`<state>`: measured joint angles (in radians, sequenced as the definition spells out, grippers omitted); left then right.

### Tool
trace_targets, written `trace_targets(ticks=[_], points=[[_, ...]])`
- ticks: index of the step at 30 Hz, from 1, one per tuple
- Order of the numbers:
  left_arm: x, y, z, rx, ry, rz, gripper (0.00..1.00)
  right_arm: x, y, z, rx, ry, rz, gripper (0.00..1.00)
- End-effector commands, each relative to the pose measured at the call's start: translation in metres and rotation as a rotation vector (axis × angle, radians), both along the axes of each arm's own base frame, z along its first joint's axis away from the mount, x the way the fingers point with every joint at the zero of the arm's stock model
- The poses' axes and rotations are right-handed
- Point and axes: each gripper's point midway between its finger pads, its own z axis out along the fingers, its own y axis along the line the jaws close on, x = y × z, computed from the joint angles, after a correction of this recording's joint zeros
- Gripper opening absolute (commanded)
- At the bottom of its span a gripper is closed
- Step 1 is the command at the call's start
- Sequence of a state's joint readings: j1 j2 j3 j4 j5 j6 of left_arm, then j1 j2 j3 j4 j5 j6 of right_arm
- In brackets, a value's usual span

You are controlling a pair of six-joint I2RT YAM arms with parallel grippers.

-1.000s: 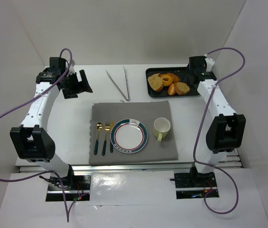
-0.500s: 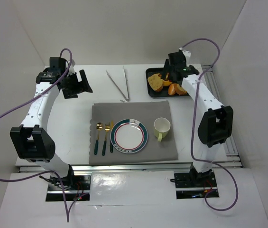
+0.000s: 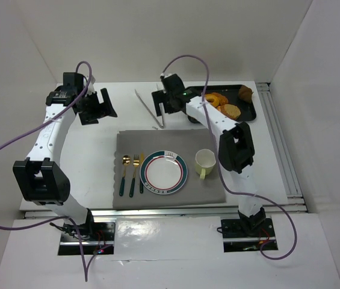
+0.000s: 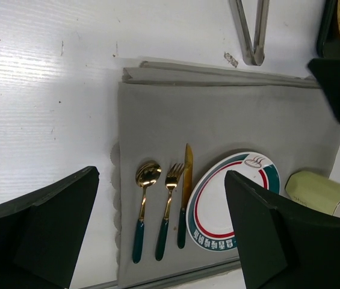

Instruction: Place the bread

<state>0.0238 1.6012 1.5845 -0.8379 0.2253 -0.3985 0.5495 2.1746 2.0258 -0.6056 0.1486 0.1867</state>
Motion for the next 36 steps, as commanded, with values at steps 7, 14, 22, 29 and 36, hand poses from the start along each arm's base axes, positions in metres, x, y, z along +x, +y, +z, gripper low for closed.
trace_targets(ticks=[7,14,22,29,36], points=[[0.006,0.005,0.014,0.012,-0.044,0.024,0.99,0.012,0.053,-0.025,0.020,-0.035,0.194,0.99],[0.004,0.007,0.016,0.025,-0.039,0.021,0.99,0.040,0.059,-0.069,-0.006,-0.054,0.134,0.99],[0.005,0.007,0.012,0.025,-0.029,0.021,0.99,0.071,0.077,-0.100,0.011,-0.102,0.123,1.00],[0.011,0.012,0.011,0.036,-0.032,0.016,0.99,0.101,0.076,-0.115,0.019,-0.180,0.063,1.00],[0.008,0.012,0.005,0.036,-0.013,0.016,0.99,0.110,0.073,-0.133,-0.025,-0.215,0.014,0.87]])
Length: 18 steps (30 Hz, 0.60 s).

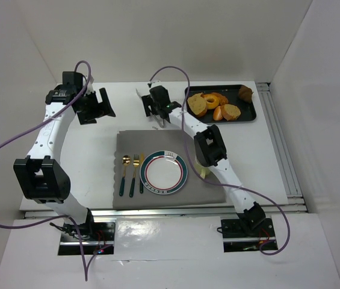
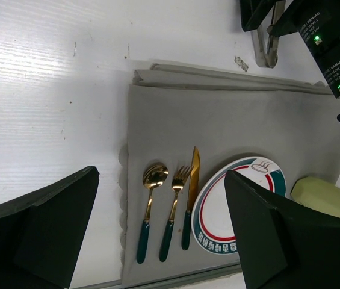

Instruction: Place the bread

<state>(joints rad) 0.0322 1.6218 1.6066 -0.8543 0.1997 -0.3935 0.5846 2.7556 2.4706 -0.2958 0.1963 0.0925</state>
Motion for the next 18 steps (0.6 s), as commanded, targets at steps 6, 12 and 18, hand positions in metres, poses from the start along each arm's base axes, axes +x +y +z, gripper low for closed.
trace_targets(ticks=[6,12,18], points=[[0.003,0.002,0.004,0.005,-0.017,-0.010,0.99,0.011,0.006,0.044,0.046,-0.103,-0.041,0.41],[0.003,-0.001,0.011,-0.010,-0.036,-0.022,0.99,0.006,0.006,0.172,0.136,-0.272,-0.044,0.33],[0.001,-0.001,0.022,-0.008,-0.079,-0.022,0.99,-0.017,-0.044,0.252,0.205,-0.303,-0.055,0.33]])
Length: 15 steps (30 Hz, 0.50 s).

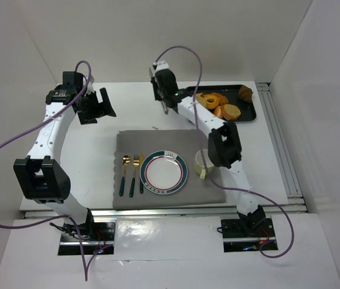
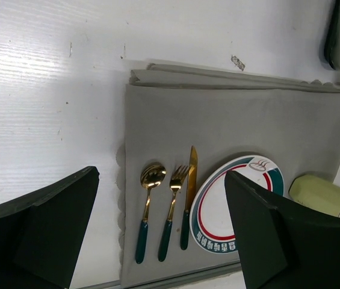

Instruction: Place the bread

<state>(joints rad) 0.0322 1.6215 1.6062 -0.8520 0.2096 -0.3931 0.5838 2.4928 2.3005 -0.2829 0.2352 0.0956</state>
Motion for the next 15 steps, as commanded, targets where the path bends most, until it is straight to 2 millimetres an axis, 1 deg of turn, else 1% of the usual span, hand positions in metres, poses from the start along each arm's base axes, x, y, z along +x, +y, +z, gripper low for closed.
trace_targets(ticks=[1,2,3,4,5,6,7,8,9,10,11,12,13,14,15], points=[[-0.002,0.000,0.022,0.000,-0.077,-0.016,0.99,-0.010,-0.041,0.149,0.163,-0.174,-0.040,0.31],[-0.002,-0.001,0.022,-0.007,-0.077,-0.021,0.99,-0.007,-0.063,0.154,0.166,-0.159,-0.065,0.31],[-0.002,-0.001,0.022,-0.007,-0.077,-0.021,0.99,-0.016,-0.080,0.168,0.163,-0.156,-0.082,0.30],[-0.004,-0.001,0.027,-0.007,-0.089,-0.021,0.99,-0.019,-0.098,0.170,0.155,-0.138,-0.120,0.30],[-0.005,-0.001,0.031,-0.006,-0.101,-0.022,0.99,-0.022,-0.130,0.165,0.130,-0.094,-0.181,0.30],[-0.006,-0.001,0.028,-0.007,-0.092,-0.022,0.99,-0.034,-0.154,0.173,0.115,-0.082,-0.220,0.30],[-0.006,-0.001,0.028,-0.007,-0.092,-0.022,0.99,-0.040,-0.173,0.173,0.118,-0.061,-0.265,0.30],[-0.006,-0.001,0.028,-0.007,-0.092,-0.022,0.99,-0.047,-0.206,0.166,0.094,-0.020,-0.317,0.30],[-0.008,-0.001,0.031,-0.006,-0.101,-0.022,0.99,-0.054,-0.222,0.165,0.085,-0.003,-0.341,0.31],[-0.008,-0.004,0.032,-0.016,-0.102,-0.029,0.99,-0.070,-0.240,0.164,0.080,0.017,-0.379,0.31],[-0.008,-0.006,0.032,-0.031,-0.100,-0.030,0.99,-0.080,-0.255,0.157,0.062,0.054,-0.404,0.33],[-0.006,-0.006,0.034,-0.031,-0.109,-0.030,0.99,-0.085,-0.276,0.153,0.068,0.078,-0.442,0.34],[-0.007,-0.008,0.034,-0.041,-0.110,-0.039,0.99,-0.094,-0.289,0.148,0.071,0.108,-0.464,0.34],[-0.004,-0.011,0.033,-0.060,-0.107,-0.041,0.99,-0.099,-0.308,0.135,0.092,0.165,-0.483,0.39],[-0.004,-0.011,0.033,-0.060,-0.107,-0.041,0.99,-0.105,-0.317,0.128,0.108,0.194,-0.499,0.39]])
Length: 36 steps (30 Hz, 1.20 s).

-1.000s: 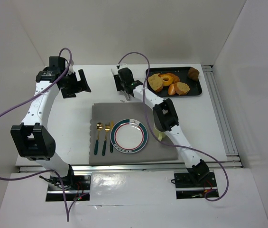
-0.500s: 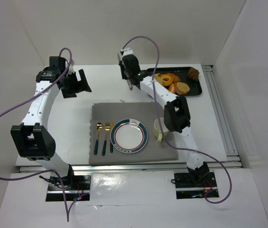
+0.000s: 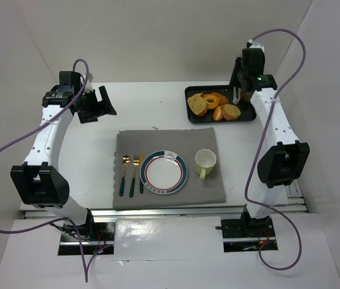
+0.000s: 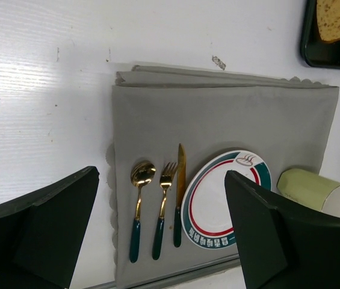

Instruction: Place the bread

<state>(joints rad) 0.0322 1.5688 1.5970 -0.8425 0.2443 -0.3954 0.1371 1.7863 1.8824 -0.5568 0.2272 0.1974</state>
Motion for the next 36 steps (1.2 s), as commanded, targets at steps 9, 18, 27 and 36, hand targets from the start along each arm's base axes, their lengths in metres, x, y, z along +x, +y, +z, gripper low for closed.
trace_targets(ticks=[9,18,27,36], points=[[0.005,-0.007,0.020,-0.042,-0.068,-0.031,0.99,-0.028,-0.064,-0.079,0.133,0.281,-0.085,0.47],[0.008,-0.009,0.011,-0.063,-0.043,-0.024,0.99,0.001,-0.080,-0.110,0.118,0.317,-0.130,0.63],[0.012,-0.009,0.008,-0.069,-0.030,-0.017,0.99,0.011,-0.094,-0.110,0.073,0.311,-0.193,0.63],[0.015,-0.010,0.005,-0.075,-0.027,-0.010,0.99,0.023,-0.103,-0.134,0.033,0.345,-0.214,0.63]])
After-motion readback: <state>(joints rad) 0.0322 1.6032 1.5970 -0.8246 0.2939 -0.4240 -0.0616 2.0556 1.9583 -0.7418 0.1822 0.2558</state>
